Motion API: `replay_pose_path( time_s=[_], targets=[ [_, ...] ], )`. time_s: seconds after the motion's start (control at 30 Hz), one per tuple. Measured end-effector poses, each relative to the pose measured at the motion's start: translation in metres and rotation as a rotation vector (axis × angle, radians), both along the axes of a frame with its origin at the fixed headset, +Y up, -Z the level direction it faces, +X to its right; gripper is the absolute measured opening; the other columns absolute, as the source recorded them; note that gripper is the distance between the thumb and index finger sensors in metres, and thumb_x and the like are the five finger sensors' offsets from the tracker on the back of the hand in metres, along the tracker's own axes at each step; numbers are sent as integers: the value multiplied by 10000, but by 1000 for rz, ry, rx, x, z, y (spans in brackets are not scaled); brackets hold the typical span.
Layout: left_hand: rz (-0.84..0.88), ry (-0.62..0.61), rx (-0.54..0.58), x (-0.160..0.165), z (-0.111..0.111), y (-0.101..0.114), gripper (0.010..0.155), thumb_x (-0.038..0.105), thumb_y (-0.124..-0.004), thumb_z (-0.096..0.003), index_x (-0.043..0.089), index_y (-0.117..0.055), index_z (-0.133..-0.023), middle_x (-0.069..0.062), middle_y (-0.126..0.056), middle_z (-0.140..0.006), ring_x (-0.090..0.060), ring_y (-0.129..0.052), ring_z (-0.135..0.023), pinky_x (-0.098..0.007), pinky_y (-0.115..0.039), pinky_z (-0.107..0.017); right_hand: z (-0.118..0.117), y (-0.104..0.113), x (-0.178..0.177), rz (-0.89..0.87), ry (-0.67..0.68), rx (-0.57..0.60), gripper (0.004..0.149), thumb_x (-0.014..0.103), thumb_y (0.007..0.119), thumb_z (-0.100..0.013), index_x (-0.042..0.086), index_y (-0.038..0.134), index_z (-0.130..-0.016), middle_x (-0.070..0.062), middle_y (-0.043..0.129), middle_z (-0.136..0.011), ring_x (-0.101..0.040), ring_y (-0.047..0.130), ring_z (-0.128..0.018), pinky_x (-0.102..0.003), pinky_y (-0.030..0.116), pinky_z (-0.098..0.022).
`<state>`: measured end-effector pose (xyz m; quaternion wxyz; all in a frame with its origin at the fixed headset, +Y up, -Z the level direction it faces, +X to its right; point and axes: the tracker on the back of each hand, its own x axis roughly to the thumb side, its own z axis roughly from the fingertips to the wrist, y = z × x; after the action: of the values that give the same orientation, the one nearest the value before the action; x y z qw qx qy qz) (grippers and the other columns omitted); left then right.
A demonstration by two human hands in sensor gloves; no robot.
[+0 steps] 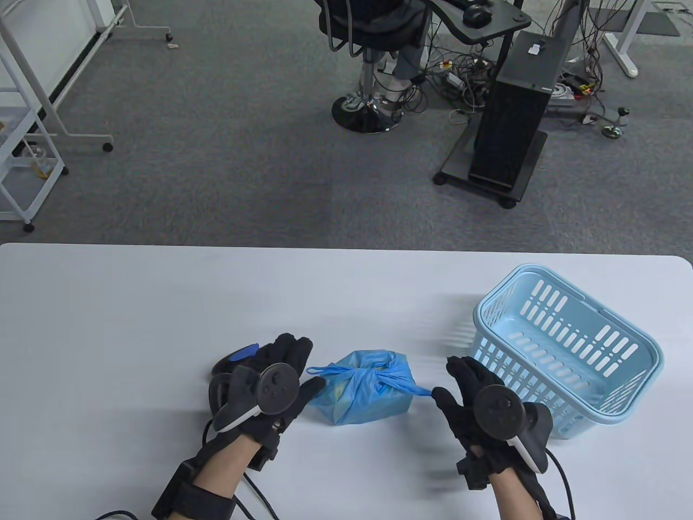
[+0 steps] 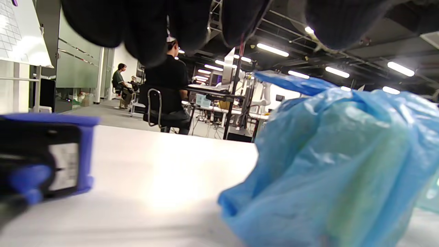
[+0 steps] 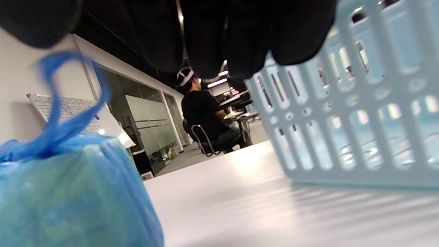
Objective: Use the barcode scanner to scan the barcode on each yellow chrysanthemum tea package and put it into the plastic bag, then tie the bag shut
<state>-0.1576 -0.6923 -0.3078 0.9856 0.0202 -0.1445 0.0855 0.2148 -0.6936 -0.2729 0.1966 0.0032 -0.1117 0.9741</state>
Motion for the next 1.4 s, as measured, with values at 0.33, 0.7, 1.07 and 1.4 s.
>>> replay_pose_path(
  time_s=[0.33,0.7,1.07,1.4],
  targets=[
    [-122,55,-66,-48,23,-24,898,747,-640,-445,332,-364,-1191,-187,-273,-1245,-546,-249,-1130,-788,-248,-675,26,-11,12,178,33,-65,961,697,692,-304,172,547,-1096,-155,484,-1128,-433,499,-1036,-685,491,-687],
    [-234,86,-161,-96,28,-63,963,827,-609,-411,393,-216,-1176,-216,-13,-1185,-625,48,-991,-830,-136,-581,21,-53,11,341,51,-317,1061,753,651,-272,237,300,-1130,-147,204,-1154,-452,181,-1054,-769,231,-655],
    [-259,39,-177,-88,26,-67,948,847,-577,-410,457,-28,-1077,-227,55,-1143,-644,21,-986,-857,-237,-590,11,-65,15,348,69,-421,1051,770,624,-270,294,221,-1116,-128,115,-1145,-441,113,-1051,-774,177,-649],
    [-252,32,-173,-83,28,-65,986,831,-575,-419,355,-107,-1145,-229,6,-1159,-619,-54,-1037,-819,-295,-649,9,-55,12,360,83,-379,1045,752,630,-287,274,212,-1117,-134,112,-1143,-440,116,-1054,-768,173,-655]
  ],
)
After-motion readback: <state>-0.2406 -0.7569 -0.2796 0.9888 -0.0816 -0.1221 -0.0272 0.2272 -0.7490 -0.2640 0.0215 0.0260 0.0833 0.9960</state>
